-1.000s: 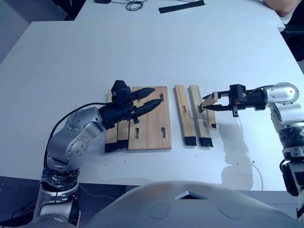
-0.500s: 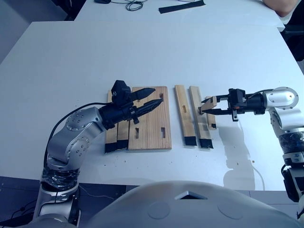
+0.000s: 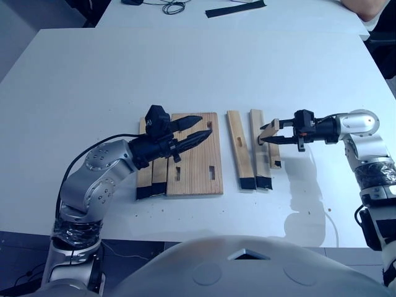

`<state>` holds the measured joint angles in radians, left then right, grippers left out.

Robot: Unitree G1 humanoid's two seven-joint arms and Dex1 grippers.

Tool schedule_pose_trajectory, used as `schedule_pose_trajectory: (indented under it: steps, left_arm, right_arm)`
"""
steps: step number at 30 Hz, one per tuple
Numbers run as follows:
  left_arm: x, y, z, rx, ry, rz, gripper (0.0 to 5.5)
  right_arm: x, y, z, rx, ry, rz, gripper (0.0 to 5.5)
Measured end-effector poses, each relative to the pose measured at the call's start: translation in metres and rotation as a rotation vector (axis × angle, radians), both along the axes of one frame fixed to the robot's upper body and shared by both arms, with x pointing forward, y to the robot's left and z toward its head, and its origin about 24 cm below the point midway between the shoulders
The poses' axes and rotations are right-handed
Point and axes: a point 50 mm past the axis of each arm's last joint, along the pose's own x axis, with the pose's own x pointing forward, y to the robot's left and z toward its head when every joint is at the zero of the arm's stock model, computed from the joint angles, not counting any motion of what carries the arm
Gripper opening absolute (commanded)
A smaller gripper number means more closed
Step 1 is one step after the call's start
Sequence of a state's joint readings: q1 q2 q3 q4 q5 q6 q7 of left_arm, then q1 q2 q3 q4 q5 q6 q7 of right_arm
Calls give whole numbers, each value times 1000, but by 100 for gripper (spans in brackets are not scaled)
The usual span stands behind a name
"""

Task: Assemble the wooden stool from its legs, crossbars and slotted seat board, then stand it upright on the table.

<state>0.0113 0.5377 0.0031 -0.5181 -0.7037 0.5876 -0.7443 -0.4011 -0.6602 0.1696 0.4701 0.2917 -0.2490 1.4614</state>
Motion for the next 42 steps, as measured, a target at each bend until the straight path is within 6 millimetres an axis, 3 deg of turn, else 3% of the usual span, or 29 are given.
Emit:
schedule_pose_trajectory:
  steps: [15, 42]
  left_arm:
    - [2, -6, 3, 8, 7, -50, 243]
    - [5, -3, 2, 41, 25, -78, 243]
  right_arm:
    - [23, -6, -6, -9, 269, -27, 130]
    - [9, -7, 0, -96, 109, 50, 130]
